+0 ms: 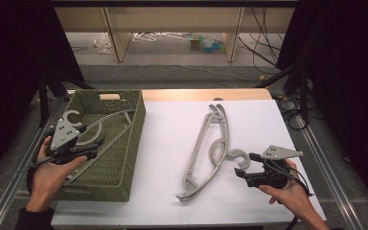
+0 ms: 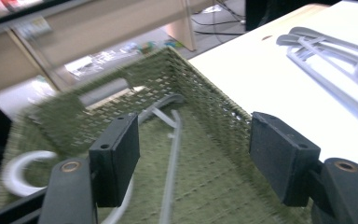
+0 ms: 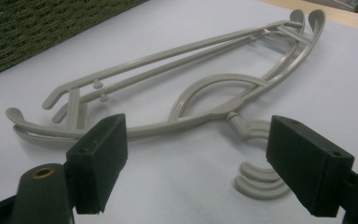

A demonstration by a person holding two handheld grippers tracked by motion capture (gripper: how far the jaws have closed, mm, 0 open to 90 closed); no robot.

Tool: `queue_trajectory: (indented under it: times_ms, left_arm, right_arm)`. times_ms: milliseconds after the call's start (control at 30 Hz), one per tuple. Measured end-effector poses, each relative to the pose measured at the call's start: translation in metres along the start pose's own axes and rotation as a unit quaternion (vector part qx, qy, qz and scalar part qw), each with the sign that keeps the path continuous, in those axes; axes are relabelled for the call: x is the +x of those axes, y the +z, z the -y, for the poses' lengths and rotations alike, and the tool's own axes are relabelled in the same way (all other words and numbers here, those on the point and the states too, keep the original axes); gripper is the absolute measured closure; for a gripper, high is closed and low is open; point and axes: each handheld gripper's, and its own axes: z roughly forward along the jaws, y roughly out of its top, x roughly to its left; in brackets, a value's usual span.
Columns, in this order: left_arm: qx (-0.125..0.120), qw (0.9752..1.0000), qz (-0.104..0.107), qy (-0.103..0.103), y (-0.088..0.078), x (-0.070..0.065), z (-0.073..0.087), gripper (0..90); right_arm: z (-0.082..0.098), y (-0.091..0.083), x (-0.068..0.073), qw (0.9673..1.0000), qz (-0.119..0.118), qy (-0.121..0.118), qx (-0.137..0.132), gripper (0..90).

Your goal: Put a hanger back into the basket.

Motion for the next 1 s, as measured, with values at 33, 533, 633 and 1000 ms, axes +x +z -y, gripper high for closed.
queue_trajectory:
  times_ms: [33, 533, 633, 1000]
  left_arm:
    - [0.004, 0.9999, -0.009, 0.011, -0.004, 0.002, -0.001, 32.4]
    - [-0.06, 0.9866, 0.139, -0.061, 0.001, -0.091, -0.01, 27.6]
    - [-0.078, 0.9808, 0.173, -0.044, 0.008, -0.119, -0.013, 24.6]
    - [-0.073, 0.9765, 0.2, -0.033, 0.028, -0.159, 0.014, 17.1]
  right_arm:
    - [0.0, 0.0, 0.001, 1.0, -0.003, 0.002, 0.002, 21.5]
    - [0.004, 0.003, 0.001, 1.0, 0.008, 0.001, -0.004, 21.4]
    - [0.004, 0.002, 0.001, 0.9999, 0.009, 0.006, -0.002, 20.8]
    - [0.005, 0.003, 0.003, 0.9999, 0.004, 0.012, -0.005, 16.7]
